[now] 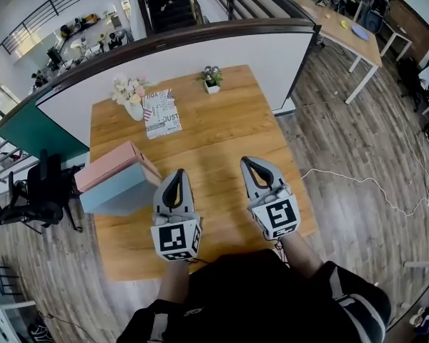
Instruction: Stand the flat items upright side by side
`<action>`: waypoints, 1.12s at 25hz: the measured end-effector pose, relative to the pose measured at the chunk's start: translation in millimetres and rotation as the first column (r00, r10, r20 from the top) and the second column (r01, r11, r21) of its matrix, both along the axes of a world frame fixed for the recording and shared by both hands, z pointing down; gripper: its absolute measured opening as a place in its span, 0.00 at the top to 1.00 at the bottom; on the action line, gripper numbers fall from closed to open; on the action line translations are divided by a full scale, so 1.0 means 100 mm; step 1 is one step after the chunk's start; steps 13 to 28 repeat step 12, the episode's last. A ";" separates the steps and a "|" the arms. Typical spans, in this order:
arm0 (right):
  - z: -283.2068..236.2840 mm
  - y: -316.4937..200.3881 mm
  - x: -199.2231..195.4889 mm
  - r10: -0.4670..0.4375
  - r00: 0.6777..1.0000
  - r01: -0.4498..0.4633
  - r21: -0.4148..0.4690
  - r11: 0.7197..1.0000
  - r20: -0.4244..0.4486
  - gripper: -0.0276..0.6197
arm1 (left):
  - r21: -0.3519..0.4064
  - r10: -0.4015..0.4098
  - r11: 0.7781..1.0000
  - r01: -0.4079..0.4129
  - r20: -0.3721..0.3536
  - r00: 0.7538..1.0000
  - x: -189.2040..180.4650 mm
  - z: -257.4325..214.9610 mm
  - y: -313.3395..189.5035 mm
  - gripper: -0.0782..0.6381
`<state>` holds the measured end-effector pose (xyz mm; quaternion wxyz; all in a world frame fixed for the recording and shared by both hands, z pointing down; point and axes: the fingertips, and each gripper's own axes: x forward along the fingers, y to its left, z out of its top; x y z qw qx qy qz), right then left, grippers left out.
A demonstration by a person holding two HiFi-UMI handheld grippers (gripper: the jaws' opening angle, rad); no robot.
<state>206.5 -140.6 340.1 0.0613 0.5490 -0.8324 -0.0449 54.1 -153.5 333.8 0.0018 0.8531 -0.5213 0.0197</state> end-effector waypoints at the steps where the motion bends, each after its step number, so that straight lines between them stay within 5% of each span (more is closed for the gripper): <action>1: -0.01 0.00 0.00 0.000 1.000 0.000 0.003 1.000 0.000 0.95 | -0.001 -0.001 1.000 0.001 0.001 1.000 0.00 0.00 0.00 0.88; 28: -0.02 -0.02 0.05 0.009 1.000 -0.009 0.002 1.000 0.003 0.95 | -0.005 0.005 1.000 -0.005 -0.001 1.000 0.02 0.02 -0.04 0.88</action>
